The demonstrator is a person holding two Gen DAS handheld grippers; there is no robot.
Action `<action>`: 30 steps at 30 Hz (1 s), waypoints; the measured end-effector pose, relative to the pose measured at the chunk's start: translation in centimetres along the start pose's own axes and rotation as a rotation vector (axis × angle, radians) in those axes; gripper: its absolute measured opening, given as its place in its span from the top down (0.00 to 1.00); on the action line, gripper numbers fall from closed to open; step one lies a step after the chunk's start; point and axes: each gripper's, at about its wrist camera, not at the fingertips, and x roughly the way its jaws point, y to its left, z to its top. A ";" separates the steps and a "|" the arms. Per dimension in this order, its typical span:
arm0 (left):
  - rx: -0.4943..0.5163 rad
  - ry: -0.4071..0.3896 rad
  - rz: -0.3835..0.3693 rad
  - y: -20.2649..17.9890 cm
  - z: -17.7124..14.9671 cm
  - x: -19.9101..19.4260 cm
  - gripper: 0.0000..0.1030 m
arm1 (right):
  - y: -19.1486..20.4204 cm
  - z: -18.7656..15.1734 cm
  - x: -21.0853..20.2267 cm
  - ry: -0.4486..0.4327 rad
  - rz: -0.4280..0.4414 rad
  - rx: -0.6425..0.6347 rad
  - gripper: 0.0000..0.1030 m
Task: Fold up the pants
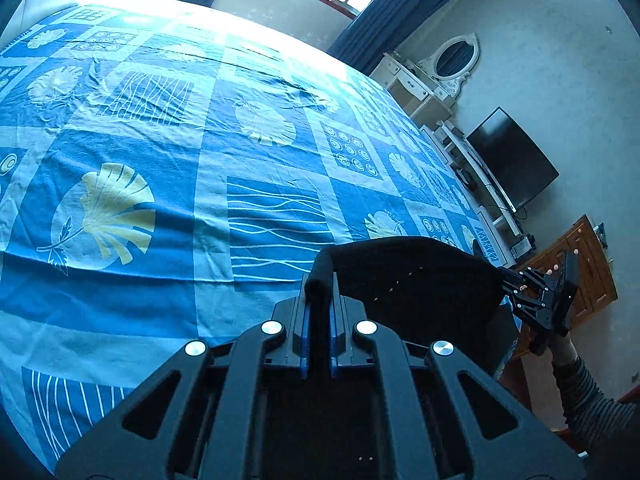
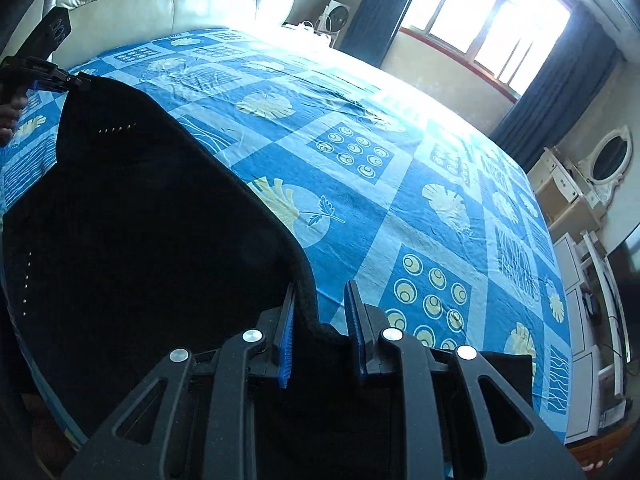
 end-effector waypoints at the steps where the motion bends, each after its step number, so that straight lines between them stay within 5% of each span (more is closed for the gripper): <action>1: -0.003 -0.001 0.002 0.0 -1.2 -0.8 0.94 | 0.9 -1.1 -0.8 -0.008 -0.013 -0.013 0.77; 10: -0.104 0.048 0.016 0.8 -11.8 -3.8 0.94 | 6.7 -9.8 -1.7 0.057 -0.031 -0.074 0.77; 19: -0.187 0.126 0.080 2.1 -17.0 -2.4 0.86 | 9.0 -13.5 -0.6 0.125 -0.020 -0.057 0.77; 22: -0.257 0.095 0.072 3.0 -17.9 -3.6 0.71 | 7.7 -13.8 -1.4 0.133 0.018 0.043 0.73; 25: -0.298 0.054 0.076 3.3 -18.9 -5.3 0.59 | 4.9 -14.3 -2.3 0.136 0.122 0.252 0.45; 30: -0.382 0.006 0.012 2.2 -19.8 -6.5 0.44 | 1.5 -15.8 -2.2 0.147 0.359 0.613 0.43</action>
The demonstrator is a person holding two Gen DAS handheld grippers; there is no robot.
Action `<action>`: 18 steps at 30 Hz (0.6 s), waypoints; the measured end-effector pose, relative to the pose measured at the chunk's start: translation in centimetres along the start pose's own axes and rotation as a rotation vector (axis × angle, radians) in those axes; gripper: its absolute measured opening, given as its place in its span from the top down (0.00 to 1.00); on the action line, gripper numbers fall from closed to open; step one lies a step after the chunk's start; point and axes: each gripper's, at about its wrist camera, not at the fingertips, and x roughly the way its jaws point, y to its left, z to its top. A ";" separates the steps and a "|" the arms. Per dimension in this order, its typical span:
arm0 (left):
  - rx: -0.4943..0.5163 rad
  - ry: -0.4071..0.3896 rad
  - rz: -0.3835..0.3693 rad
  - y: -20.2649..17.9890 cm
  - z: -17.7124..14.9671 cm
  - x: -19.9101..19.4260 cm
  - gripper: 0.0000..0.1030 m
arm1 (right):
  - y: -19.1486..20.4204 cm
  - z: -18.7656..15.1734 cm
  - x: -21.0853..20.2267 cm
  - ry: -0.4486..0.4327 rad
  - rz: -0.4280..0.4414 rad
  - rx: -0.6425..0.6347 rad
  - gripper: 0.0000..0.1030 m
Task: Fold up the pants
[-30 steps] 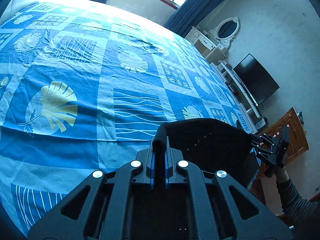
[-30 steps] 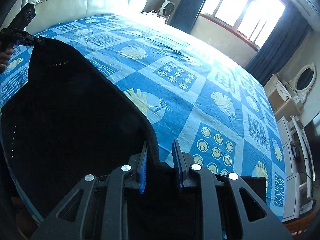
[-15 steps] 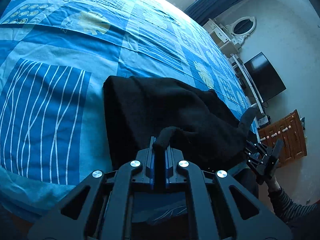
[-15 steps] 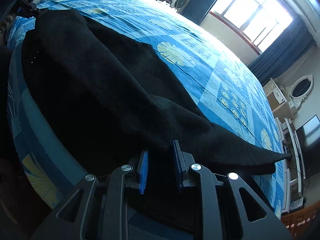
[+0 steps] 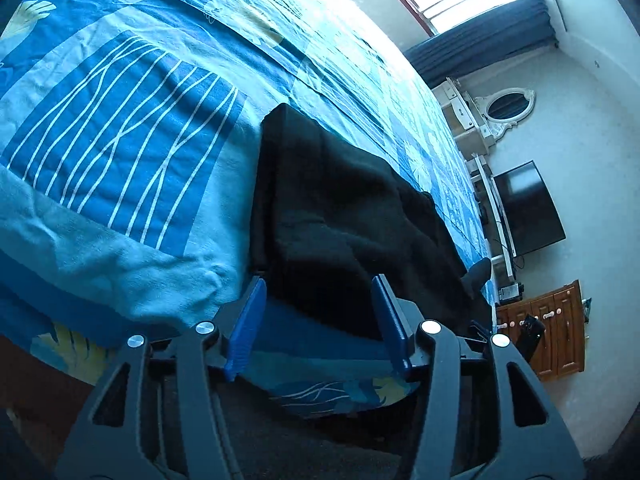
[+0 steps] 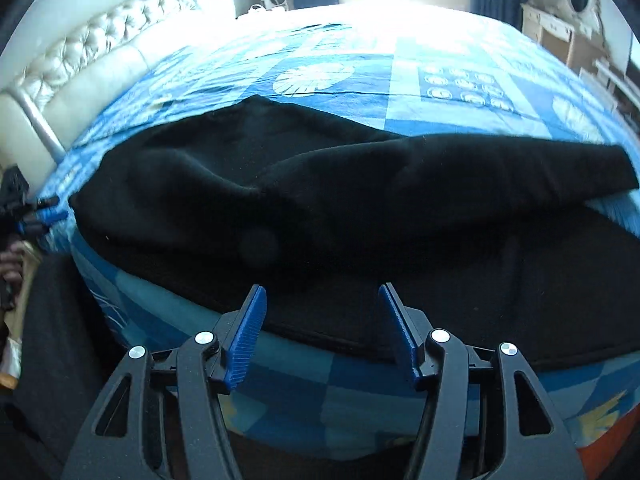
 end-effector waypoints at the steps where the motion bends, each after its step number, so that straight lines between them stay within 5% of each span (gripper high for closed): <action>1: -0.012 -0.006 -0.013 -0.3 -0.1 0.1 0.42 | -0.5 0.0 0.1 0.004 0.044 0.047 0.43; 10: -0.051 0.019 0.013 -1.6 0.2 3.6 0.40 | -1.4 -0.5 2.4 0.027 0.317 0.367 0.38; 18: -0.104 0.008 0.060 -1.3 0.4 5.0 0.39 | -0.6 0.2 4.0 0.008 0.377 0.462 0.38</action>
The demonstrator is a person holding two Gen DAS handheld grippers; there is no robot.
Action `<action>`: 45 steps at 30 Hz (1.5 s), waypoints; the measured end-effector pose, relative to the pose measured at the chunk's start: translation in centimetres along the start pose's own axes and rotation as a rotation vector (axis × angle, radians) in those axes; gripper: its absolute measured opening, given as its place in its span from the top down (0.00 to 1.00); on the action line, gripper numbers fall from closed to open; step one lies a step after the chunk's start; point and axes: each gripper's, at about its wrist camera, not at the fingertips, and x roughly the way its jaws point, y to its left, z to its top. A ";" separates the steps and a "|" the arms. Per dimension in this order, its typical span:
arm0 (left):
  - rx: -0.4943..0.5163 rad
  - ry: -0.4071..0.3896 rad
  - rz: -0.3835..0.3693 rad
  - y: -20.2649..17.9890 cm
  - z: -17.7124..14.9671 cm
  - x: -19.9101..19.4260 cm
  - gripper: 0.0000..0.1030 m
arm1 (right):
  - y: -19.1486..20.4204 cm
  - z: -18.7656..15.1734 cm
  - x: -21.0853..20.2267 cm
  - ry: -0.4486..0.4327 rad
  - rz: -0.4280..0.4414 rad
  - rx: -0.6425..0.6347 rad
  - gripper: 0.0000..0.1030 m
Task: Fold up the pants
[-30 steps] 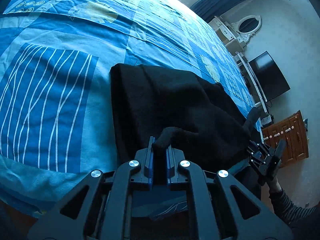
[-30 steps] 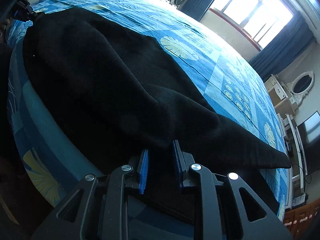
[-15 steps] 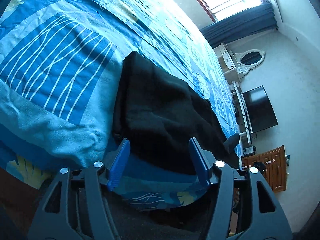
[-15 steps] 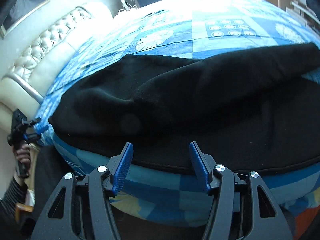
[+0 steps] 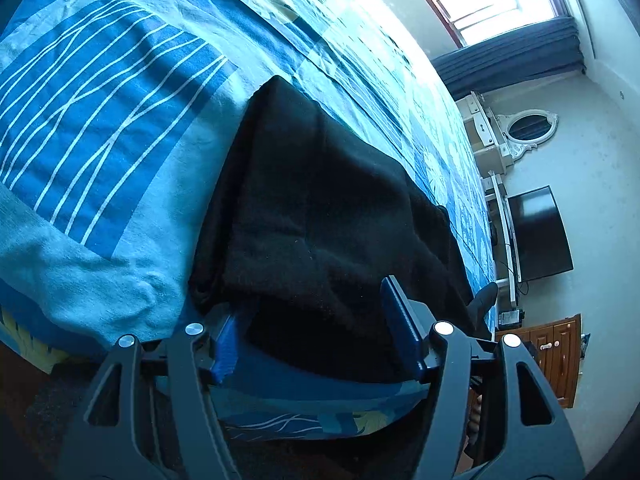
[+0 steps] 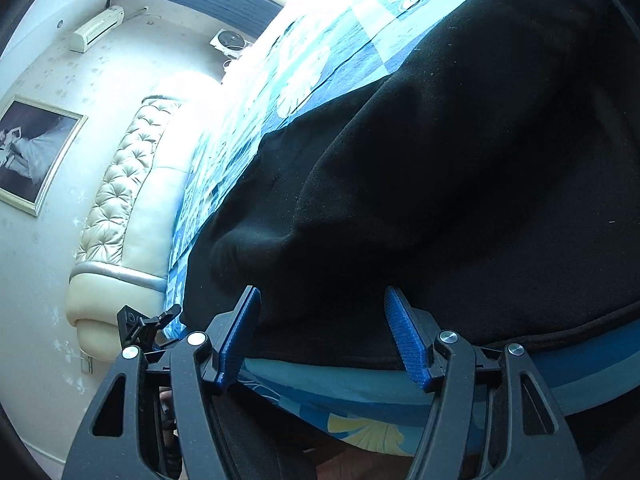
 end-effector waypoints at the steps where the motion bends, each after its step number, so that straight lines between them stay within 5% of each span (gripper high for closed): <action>1: 0.004 0.000 0.009 -0.1 0.1 0.1 0.42 | 0.2 -0.1 0.0 0.000 -0.002 -0.006 0.38; 6: 0.039 0.001 0.104 -0.7 0.3 0.9 0.71 | 0.8 -0.1 0.7 -0.039 -0.044 -0.013 0.49; 10: 0.023 0.012 0.126 -0.4 0.5 1.2 0.85 | 0.7 -0.1 0.8 -0.039 -0.073 -0.018 0.85; 18: -0.039 0.000 0.124 1.0 -0.2 -0.8 0.89 | 2.4 -2.4 -1.9 -0.022 -0.057 -0.056 0.89; 24: 0.048 -0.002 0.169 0.6 -0.5 -0.2 0.89 | -0.5 -2.7 -0.2 0.043 -0.045 0.001 0.89; 27: 0.193 -0.030 0.260 -1.5 -1.4 -1.0 0.84 | -0.7 -2.4 -1.4 0.057 -0.020 0.017 0.78; 29: 0.311 -0.063 0.353 -3.3 -2.5 -1.7 0.71 | -1.0 -2.1 -3.1 0.034 -0.032 0.009 0.71; 31: 0.428 -0.104 0.435 -5.3 -3.9 -2.2 0.49 | -1.6 -1.3 -5.5 -0.017 -0.058 -0.005 0.66; 32: 0.477 -0.133 0.469 -6.4 -4.5 -2.5 0.29 | -2.2 -0.6 -6.9 -0.058 -0.076 -0.007 0.64; 35: 0.589 -0.208 0.491 -9.7 -5.6 -2.9 0.20 | -5.4 2.5 -12.2 -0.215 -0.118 0.051 0.57; 36: 0.608 -0.219 0.481 -10.7 -5.6 -2.7 0.10 | -6.7 3.7 -14.0 -0.268 -0.119 0.082 0.54; 41: 0.582 -0.244 0.403 -14.0 -3.9 0.5 0.07 | -14.5 10.0 -21.6 -0.532 -0.197 0.252 0.48; 45: 0.495 -0.204 0.424 -14.2 -2.8 4.5 0.07 | -20.8 14.0 -24.0 -0.620 -0.196 0.399 0.48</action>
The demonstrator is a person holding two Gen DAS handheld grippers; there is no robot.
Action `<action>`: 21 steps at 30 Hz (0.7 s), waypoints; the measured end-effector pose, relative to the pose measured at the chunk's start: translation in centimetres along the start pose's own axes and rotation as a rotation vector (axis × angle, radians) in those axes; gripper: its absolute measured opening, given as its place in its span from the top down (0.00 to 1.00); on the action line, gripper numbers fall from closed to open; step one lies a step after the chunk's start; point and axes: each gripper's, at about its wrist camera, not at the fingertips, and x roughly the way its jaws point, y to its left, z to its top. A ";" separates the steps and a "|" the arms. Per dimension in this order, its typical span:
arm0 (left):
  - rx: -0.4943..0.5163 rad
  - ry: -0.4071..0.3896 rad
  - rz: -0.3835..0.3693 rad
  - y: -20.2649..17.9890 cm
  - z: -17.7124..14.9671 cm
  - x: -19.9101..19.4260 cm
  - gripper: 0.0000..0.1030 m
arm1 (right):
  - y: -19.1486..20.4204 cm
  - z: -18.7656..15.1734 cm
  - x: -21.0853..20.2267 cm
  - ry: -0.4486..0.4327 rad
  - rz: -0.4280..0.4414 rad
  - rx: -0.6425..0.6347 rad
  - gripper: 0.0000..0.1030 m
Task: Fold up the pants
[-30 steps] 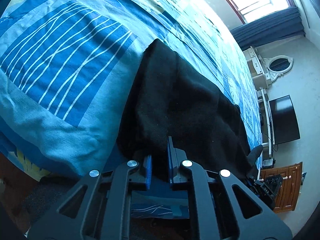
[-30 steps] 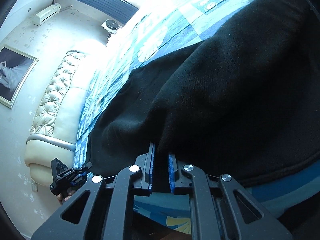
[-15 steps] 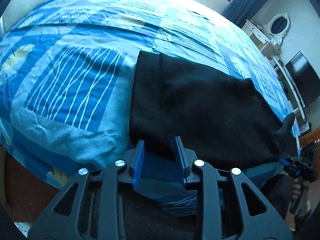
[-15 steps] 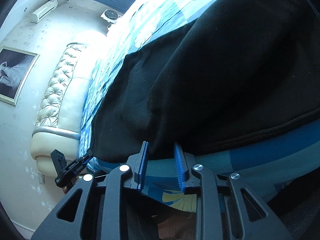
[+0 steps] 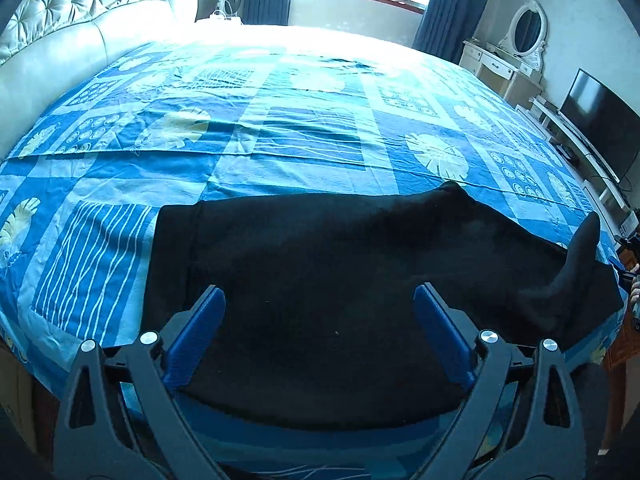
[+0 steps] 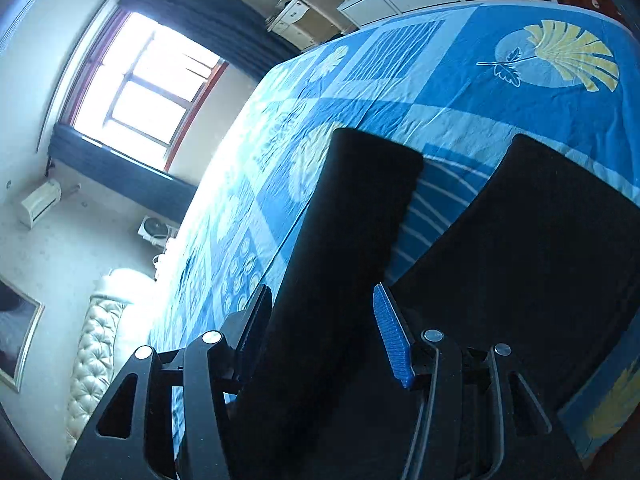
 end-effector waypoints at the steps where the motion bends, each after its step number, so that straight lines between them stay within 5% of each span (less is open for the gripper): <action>1: -0.025 0.023 0.007 0.1 0.0 1.0 0.07 | -0.7 0.9 0.7 -0.010 -0.004 0.034 0.48; 5: -0.176 0.127 -0.004 1.4 -0.9 3.6 0.08 | -3.0 3.4 3.6 -0.019 -0.044 0.100 0.48; 11: -0.258 0.121 0.010 2.4 -1.9 3.7 0.08 | -2.6 4.6 5.7 -0.013 -0.034 0.072 0.49; 14: -0.243 0.117 0.040 1.9 -2.1 3.8 0.08 | -2.5 4.8 5.7 0.019 -0.073 0.025 0.66; 16: -0.227 0.115 0.068 1.4 -2.2 3.8 0.08 | -2.8 4.9 5.6 0.037 -0.064 0.023 0.89; 21: -0.196 0.112 0.100 0.9 -2.3 3.8 0.07 | -3.0 4.4 1.7 -0.026 0.040 0.048 0.95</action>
